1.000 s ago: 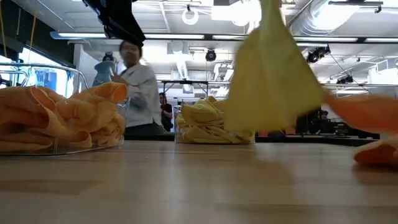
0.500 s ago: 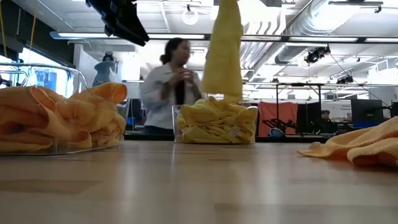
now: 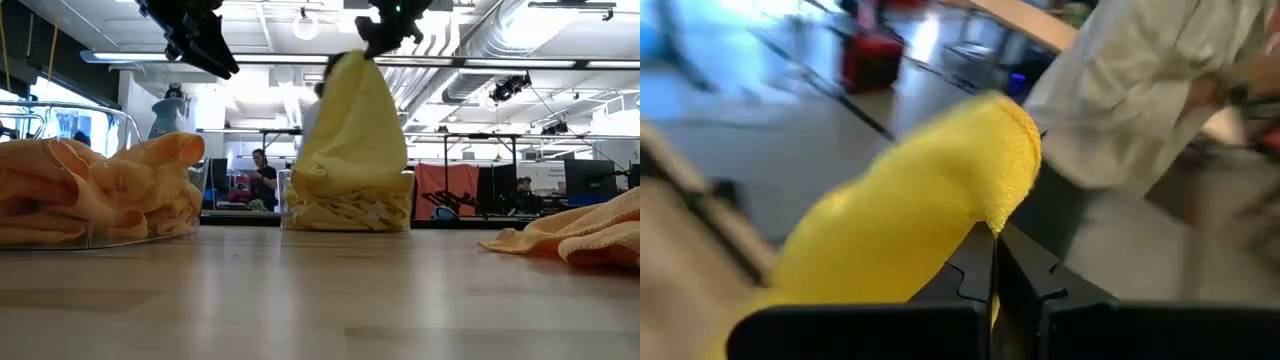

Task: Sort microfiber towel by color & place in baskets
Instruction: Put the yellow microfiber towel into the top transparent bin

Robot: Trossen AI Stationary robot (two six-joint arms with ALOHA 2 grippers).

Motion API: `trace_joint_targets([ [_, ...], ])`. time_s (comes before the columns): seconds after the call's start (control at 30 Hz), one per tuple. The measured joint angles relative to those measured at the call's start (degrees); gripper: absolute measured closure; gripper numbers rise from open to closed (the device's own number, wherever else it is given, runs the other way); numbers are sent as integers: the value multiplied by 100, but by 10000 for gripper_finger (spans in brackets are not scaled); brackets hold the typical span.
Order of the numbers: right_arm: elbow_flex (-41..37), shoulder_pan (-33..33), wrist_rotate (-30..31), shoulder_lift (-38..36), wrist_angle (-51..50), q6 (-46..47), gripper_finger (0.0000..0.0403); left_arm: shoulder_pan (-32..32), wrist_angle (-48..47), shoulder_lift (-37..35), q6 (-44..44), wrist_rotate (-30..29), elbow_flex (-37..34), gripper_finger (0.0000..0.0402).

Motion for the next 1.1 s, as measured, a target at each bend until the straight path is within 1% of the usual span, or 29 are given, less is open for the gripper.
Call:
trace_joint_targets([
  [0.03, -1, -44, 111, 9, 0, -131, 403, 30, 2, 0, 0, -1, 0, 234],
  [0.2, -2, -243, 212, 8, 328, -544, 403, 188, 0, 0, 0, -19, 0, 234],
  [0.27, -2, -352, 117, 8, 623, -687, 403, 248, 0, 0, 0, -18, 0, 234],
  [0.33, -2, -489, -358, 8, 966, -657, 403, 301, 0, 0, 0, -19, 0, 234],
  [0.43, -2, -679, -1366, 20, 1308, -303, 403, 376, 0, 0, 0, -17, 0, 234],
  [0.53, -2, -755, -2302, 91, 1431, -199, 403, 433, 0, 0, 0, -15, 0, 234],
  [0.6, -5, -755, -2805, 117, 1150, -84, 403, 444, -2, 0, 1, -15, 0, 234],
  [0.67, -50, -715, -3452, 115, 812, -49, 403, 443, -5, 0, 0, -15, 0, 234],
  [0.73, -67, -656, -4082, 113, 267, 32, 403, 441, -13, 0, 1, -13, 0, 234],
  [0.77, -70, -613, -4221, 113, -37, 132, 403, 441, -23, 0, 0, -13, 0, 234],
  [0.93, -74, -502, -4158, 124, -1655, 364, 403, 441, -182, 0, 0, -11, 2, 234],
  [0.97, -74, -514, -4027, 146, -1857, 391, 403, 441, -229, 0, 0, -12, 2, 234],
  [1.03, -74, -544, -3582, 237, -2133, 521, 403, 441, -276, 0, 0, -7, 2, 234],
  [1.1, -74, -576, -3237, 394, -2099, 530, 403, 441, -280, 0, 0, -8, 2, 234],
])
